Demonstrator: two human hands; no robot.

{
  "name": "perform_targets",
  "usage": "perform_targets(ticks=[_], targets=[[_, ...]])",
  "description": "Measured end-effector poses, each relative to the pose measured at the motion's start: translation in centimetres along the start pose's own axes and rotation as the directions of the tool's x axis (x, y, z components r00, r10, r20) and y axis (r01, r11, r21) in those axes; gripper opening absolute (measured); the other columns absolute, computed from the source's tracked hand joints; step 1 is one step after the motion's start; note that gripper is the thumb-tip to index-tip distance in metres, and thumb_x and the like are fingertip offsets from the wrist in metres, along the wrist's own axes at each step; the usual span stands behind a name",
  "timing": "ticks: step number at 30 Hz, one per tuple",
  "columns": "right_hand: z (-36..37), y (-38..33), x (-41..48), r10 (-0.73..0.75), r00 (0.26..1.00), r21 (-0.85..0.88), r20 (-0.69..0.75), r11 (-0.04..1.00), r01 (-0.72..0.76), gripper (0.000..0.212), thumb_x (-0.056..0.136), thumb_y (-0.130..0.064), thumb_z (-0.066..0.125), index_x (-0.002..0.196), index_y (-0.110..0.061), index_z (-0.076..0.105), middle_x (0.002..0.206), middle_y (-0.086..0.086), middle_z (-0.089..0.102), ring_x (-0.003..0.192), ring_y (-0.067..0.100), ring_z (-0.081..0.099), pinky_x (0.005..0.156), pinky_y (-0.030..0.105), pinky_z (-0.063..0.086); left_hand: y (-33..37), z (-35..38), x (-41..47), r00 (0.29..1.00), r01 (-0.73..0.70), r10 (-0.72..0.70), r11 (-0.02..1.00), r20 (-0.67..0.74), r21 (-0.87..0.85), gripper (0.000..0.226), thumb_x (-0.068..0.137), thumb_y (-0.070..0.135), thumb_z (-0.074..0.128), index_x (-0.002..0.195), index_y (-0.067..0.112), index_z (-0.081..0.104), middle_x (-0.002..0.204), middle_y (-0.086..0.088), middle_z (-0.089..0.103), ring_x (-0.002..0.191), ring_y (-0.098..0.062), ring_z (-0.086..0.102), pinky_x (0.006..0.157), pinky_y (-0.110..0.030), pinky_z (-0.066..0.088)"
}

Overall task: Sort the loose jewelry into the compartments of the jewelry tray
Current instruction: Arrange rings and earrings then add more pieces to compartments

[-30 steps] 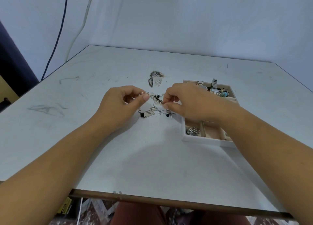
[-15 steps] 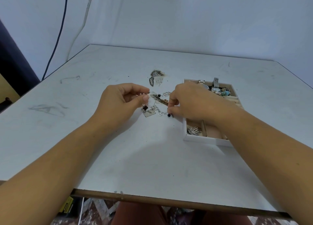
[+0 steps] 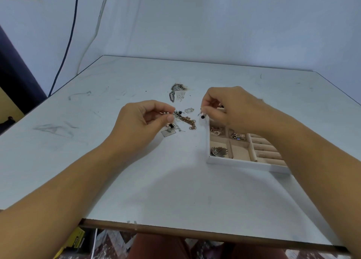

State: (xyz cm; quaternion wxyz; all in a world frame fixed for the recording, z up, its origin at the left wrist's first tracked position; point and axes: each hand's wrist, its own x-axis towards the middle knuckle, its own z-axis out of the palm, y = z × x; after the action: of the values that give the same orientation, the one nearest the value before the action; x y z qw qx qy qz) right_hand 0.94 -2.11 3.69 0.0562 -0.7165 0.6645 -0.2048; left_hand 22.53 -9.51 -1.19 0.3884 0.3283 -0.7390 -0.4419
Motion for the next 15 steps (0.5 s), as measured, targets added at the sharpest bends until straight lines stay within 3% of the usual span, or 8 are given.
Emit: perform_targets(ticks=[3, 6, 11, 15], targets=[[-1.2, 0.7, -0.9, -0.011, 1.000, -0.006, -0.027, 1.000, 0.010, 0.004, 0.091, -0.027, 0.057, 0.090, -0.025, 0.060, 0.085, -0.014, 0.064, 0.081, 0.002, 0.058, 0.066, 0.010, 0.041, 1.3, 0.6, 0.1, 0.998, -0.058, 0.058, 0.998, -0.001, 0.006, 0.012, 0.081, 0.019, 0.074, 0.090, 0.027, 0.073, 0.078, -0.005, 0.074, 0.080, -0.035, 0.068, 0.085, -0.048, 0.055], [-2.6, 1.4, -2.1, -0.010, 0.998, -0.018, -0.054, 1.000, 0.010, 0.003, 0.091, -0.026, 0.057, 0.090, -0.025, 0.060, 0.082, -0.016, 0.063, 0.081, -0.002, 0.058, 0.066, 0.004, 0.041, 3.1, 1.3, 0.4, 0.995, -0.095, 0.095, 0.995, 0.018, -0.012, 0.012, 0.080, 0.018, 0.074, 0.089, 0.026, 0.073, 0.076, -0.002, 0.074, 0.075, -0.025, 0.071, 0.079, -0.044, 0.057], [-4.6, 2.7, -4.1, 0.020, 0.993, -0.002, -0.121, 1.000, -0.021, 0.005, 0.091, -0.028, 0.057, 0.088, -0.026, 0.060, 0.082, -0.016, 0.064, 0.085, -0.006, 0.058, 0.070, 0.007, 0.042, 5.5, 3.4, 0.8, 0.987, -0.139, 0.146, 0.986, 0.066, -0.091, 0.015, 0.080, 0.010, 0.074, 0.089, 0.022, 0.073, 0.078, -0.009, 0.074, 0.078, -0.028, 0.071, 0.084, -0.042, 0.056], [-5.6, 3.4, -5.8, 0.043, 0.986, 0.024, -0.160, 0.999, -0.040, 0.005, 0.090, -0.028, 0.058, 0.090, -0.025, 0.062, 0.083, -0.018, 0.064, 0.088, -0.009, 0.055, 0.066, 0.004, 0.041, 6.6, 5.7, 0.9, 0.979, -0.161, 0.173, 0.981, 0.109, -0.112, 0.018, 0.080, 0.008, 0.073, 0.087, 0.025, 0.072, 0.077, 0.000, 0.075, 0.076, -0.019, 0.072, 0.075, -0.038, 0.058]])
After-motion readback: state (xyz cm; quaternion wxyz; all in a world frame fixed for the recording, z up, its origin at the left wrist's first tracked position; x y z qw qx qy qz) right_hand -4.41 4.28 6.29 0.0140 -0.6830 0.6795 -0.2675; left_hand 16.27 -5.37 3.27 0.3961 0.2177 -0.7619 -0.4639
